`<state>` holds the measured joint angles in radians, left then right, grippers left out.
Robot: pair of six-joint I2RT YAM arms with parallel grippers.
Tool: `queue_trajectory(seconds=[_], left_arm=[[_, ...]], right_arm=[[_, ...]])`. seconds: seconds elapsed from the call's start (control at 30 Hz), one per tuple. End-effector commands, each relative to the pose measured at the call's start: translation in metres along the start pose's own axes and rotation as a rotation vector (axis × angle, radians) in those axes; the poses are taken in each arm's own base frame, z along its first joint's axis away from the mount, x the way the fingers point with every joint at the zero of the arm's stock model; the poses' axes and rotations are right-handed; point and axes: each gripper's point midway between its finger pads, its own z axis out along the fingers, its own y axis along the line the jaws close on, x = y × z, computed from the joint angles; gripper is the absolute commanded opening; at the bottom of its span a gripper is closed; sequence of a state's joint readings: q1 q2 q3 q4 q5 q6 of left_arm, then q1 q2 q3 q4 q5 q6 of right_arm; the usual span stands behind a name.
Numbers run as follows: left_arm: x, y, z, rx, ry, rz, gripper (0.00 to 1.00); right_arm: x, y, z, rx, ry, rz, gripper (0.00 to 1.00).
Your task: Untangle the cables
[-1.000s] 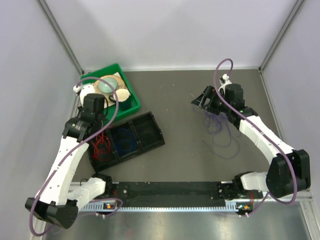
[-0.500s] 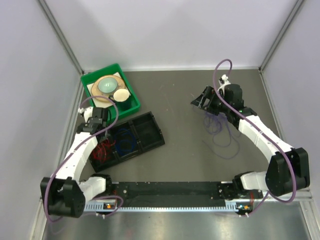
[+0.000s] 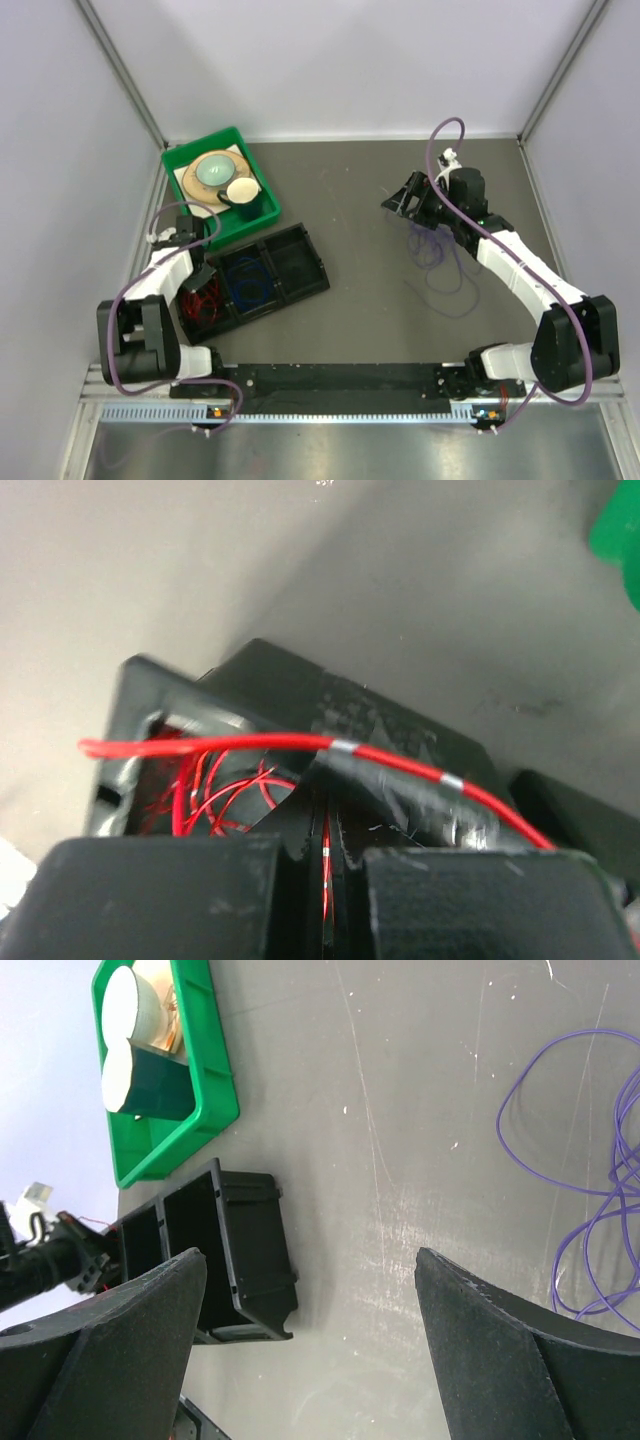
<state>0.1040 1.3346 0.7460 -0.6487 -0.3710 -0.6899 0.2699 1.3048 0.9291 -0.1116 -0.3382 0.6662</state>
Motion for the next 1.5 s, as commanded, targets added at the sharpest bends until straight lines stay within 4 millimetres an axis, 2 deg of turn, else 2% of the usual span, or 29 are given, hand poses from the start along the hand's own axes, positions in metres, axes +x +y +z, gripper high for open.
queue_trajectory(seconds=[0.0, 0.07, 0.17, 0.27, 0.33, 0.4, 0.6, 0.7, 0.87, 0.9, 0.97, 1.03, 1.07, 1.13, 1.17, 1.23, 1.47], left_arm=[[-0.010, -0.013, 0.010, 0.006, -0.015, -0.071, 0.00], [-0.004, -0.010, 0.014, -0.011, 0.003, -0.072, 0.00], [-0.008, -0.012, 0.007, 0.004, -0.001, -0.070, 0.03], [-0.019, -0.018, -0.010, 0.058, -0.020, -0.043, 0.17], [-0.026, -0.020, -0.020, 0.090, -0.036, -0.033, 0.34], [-0.032, -0.022, -0.030, 0.114, -0.054, -0.023, 0.43], [-0.047, -0.022, -0.069, 0.199, -0.112, -0.009, 0.46], [-0.052, -0.019, -0.085, 0.225, -0.129, 0.005, 0.52], [-0.067, -0.014, -0.108, 0.235, -0.185, 0.015, 0.81], [-0.071, -0.013, -0.113, 0.243, -0.208, 0.025, 0.84], [-0.086, -0.015, -0.115, 0.246, -0.281, 0.047, 0.89], [-0.099, -0.017, -0.114, 0.230, -0.318, 0.057, 0.90], [-0.102, -0.016, -0.106, 0.191, -0.314, 0.081, 0.89], [-0.114, -0.018, -0.102, 0.153, -0.331, 0.092, 0.89], [-0.113, -0.019, -0.092, 0.122, -0.308, 0.117, 0.89], [-0.118, -0.022, -0.088, 0.096, -0.301, 0.125, 0.89], [-0.108, -0.052, -0.058, 0.155, -0.194, 0.211, 0.94]], right_arm=[[-0.007, 0.002, 0.002, -0.016, -0.028, -0.007, 0.84], [-0.007, 0.002, 0.003, -0.012, -0.026, -0.007, 0.84], [-0.009, 0.002, 0.004, -0.009, -0.024, -0.009, 0.84], [-0.010, 0.004, 0.006, -0.018, -0.023, -0.007, 0.84], [-0.012, 0.006, 0.007, -0.029, -0.027, -0.005, 0.84], [-0.012, 0.007, 0.009, -0.030, -0.024, 0.000, 0.84], [-0.010, 0.015, 0.013, -0.018, -0.016, -0.046, 0.85], [-0.007, 0.020, 0.018, -0.023, -0.006, -0.060, 0.86], [-0.001, 0.024, 0.025, -0.037, 0.015, -0.063, 0.86], [0.000, 0.024, 0.027, -0.039, 0.015, -0.061, 0.86], [0.001, 0.023, 0.028, -0.041, 0.017, -0.055, 0.86], [0.003, 0.022, 0.030, -0.043, 0.019, -0.054, 0.86], [0.003, 0.022, 0.031, -0.043, 0.022, -0.054, 0.86], [0.005, 0.021, 0.033, -0.047, 0.027, -0.052, 0.86], [0.005, 0.021, 0.034, -0.047, 0.030, -0.051, 0.86], [0.005, 0.023, 0.035, -0.059, 0.030, -0.051, 0.86], [0.010, 0.023, 0.043, -0.076, 0.055, -0.041, 0.86]])
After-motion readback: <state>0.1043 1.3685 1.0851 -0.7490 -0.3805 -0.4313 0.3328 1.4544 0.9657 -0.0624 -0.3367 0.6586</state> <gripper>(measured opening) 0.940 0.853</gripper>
